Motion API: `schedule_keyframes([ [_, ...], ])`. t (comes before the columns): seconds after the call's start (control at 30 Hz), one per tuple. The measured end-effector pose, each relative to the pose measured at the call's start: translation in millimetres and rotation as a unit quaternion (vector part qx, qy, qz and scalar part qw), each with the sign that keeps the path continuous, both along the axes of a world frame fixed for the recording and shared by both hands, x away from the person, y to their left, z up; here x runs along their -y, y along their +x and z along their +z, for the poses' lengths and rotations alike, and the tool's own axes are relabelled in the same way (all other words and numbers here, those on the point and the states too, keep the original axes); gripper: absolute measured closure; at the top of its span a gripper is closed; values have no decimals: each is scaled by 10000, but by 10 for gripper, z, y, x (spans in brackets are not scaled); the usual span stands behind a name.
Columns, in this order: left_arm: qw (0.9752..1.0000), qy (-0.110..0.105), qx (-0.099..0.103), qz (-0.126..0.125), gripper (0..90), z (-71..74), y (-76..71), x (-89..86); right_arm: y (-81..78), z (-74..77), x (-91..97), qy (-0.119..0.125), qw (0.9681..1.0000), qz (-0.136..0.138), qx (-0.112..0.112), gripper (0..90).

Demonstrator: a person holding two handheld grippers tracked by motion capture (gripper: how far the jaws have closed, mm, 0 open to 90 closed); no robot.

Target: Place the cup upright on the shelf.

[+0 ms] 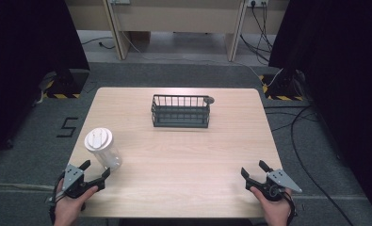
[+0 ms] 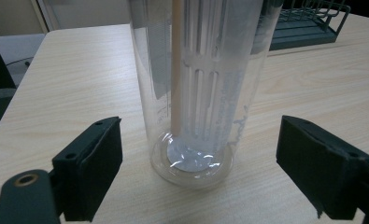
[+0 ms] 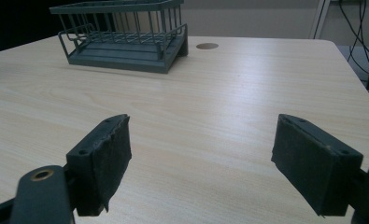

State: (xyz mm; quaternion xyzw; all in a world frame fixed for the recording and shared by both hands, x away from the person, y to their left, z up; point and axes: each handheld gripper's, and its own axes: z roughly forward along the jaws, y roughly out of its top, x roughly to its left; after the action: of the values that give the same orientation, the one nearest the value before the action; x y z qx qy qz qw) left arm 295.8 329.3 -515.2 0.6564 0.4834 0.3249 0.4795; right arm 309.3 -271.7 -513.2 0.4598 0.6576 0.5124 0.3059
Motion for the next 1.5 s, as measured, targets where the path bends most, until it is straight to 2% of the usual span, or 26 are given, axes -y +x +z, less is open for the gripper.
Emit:
schedule_keyframes([
  [0.33, 9999, 86, -85, 67, 139, 22, 109, 37, -3, -2, 11, 66, 10000, 5, 2, 205],
  [0.77, 9999, 119, -45, -14, 138, -5, 227, 56, 6, -2, 22, 124, 9999, 2, -51, 202],
  [0.87, 9998, 184, -2, -82, 139, 10, 292, 84, 10, -2, 24, 115, 9999, 10, -55, 201],
  [1.1, 9997, 173, 123, -149, 133, 17, 422, 135, 12, -3, 30, 141, 9999, 2, -54, 199],
  [1.33, 9994, 204, 203, -198, 143, -16, 461, 132, 13, -2, 29, 140, 9999, 10, -67, 199],
  [1.5, 9992, 79, 303, -261, 153, -22, 495, 112, 14, -2, 31, 133, 9999, 0, -65, 199],
])
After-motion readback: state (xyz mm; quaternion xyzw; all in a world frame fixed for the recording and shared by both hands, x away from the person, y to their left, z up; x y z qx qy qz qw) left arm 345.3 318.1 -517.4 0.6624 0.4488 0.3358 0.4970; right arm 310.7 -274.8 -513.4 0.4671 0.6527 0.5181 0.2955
